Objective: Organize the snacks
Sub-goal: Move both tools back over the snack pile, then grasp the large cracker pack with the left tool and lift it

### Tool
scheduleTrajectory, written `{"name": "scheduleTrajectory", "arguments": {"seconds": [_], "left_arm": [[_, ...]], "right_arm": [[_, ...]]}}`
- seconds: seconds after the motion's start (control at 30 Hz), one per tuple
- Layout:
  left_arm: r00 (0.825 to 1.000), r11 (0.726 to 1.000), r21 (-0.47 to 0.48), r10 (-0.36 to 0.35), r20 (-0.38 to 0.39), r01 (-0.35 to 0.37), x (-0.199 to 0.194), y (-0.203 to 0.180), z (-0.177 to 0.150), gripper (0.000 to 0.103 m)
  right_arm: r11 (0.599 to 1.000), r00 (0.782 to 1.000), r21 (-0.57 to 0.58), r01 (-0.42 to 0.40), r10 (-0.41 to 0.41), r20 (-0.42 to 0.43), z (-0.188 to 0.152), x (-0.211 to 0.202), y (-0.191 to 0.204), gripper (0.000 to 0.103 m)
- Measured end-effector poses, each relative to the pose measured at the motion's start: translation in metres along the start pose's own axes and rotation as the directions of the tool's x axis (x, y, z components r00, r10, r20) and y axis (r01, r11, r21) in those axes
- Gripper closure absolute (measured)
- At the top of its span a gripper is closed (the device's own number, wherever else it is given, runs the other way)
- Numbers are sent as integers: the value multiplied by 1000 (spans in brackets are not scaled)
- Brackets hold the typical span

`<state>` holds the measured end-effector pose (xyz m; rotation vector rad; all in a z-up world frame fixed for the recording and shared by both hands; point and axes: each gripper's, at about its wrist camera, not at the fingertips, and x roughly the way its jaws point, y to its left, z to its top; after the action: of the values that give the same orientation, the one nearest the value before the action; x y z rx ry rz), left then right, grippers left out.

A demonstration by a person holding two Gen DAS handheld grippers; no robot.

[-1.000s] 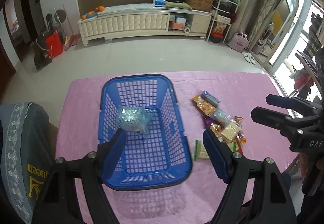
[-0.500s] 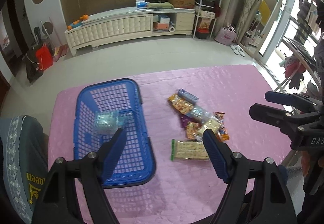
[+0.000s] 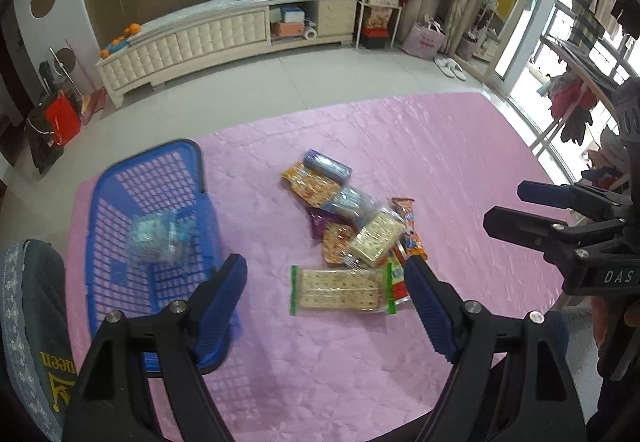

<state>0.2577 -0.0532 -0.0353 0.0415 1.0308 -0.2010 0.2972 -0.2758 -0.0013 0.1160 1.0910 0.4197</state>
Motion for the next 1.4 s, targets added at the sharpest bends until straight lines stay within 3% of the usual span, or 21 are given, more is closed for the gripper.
{"name": "scheduleTrajectory", "arguments": {"seconds": [0.6,0.7,1.03,1.4], "left_arm": [[988,996,89,-15,-153,29,97,-31,-3,24],[986,990,116,-57,-156,75,109,-34,0,24],[972,982,167,-48,-228,88,158,-46,16,24],[966,959,260,-46,-254,114,201,-64,15,24]], "right_arm": [[997,995,82,3,5,-97,-22,53,-63,12],[997,994,83,5,5,-112,-22,62,-72,12],[991,989,131,-9,28,-146,-20,91,-105,12],[984,984,176,-22,53,-172,-29,104,-136,12]]}}
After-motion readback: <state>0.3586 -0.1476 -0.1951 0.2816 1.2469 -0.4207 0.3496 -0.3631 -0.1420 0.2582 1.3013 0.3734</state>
